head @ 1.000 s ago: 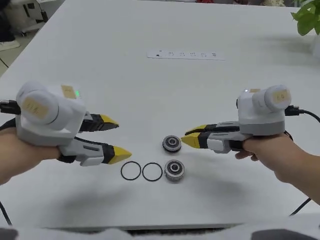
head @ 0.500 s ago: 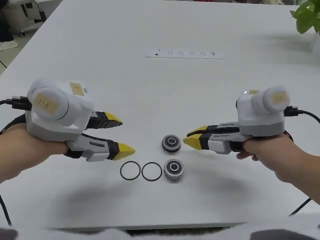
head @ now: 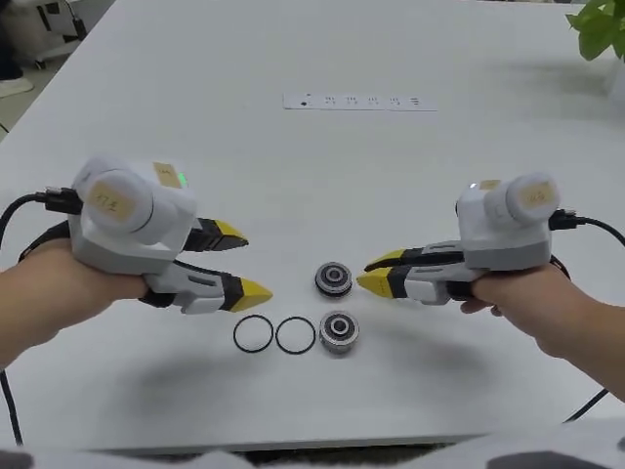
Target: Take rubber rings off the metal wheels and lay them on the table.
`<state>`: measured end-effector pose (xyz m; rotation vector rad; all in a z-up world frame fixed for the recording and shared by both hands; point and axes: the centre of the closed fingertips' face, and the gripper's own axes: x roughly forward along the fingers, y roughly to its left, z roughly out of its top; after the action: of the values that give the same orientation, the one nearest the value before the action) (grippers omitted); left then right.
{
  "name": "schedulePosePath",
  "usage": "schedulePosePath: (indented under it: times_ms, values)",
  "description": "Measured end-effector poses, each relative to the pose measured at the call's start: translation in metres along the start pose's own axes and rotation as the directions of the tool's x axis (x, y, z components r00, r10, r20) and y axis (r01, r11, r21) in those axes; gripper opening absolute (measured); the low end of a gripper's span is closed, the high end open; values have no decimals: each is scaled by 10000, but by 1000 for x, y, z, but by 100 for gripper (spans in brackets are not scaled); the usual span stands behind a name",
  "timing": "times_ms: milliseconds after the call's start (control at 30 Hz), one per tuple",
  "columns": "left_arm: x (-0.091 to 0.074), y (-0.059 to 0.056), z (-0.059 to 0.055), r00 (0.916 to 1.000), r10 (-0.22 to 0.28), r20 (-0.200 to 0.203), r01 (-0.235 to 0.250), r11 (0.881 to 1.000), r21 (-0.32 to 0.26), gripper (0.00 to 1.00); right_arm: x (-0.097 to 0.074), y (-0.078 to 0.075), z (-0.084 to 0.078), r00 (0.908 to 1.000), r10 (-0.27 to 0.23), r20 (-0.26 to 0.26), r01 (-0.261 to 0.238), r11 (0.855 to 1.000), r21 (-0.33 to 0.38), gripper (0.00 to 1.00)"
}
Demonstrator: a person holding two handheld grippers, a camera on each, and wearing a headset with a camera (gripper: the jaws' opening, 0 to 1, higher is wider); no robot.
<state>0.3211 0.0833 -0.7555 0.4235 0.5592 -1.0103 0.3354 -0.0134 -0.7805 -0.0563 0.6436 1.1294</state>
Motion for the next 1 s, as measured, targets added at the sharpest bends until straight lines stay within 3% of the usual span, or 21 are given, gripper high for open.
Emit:
schedulePosePath:
  times_ms: [1000]
  values:
    - [27, 1, 7, 9993, -361, -90, 361, 9993, 66, 42, 15, -6, -11, 9995, 111, -311, -128, 9985, -530, 17]
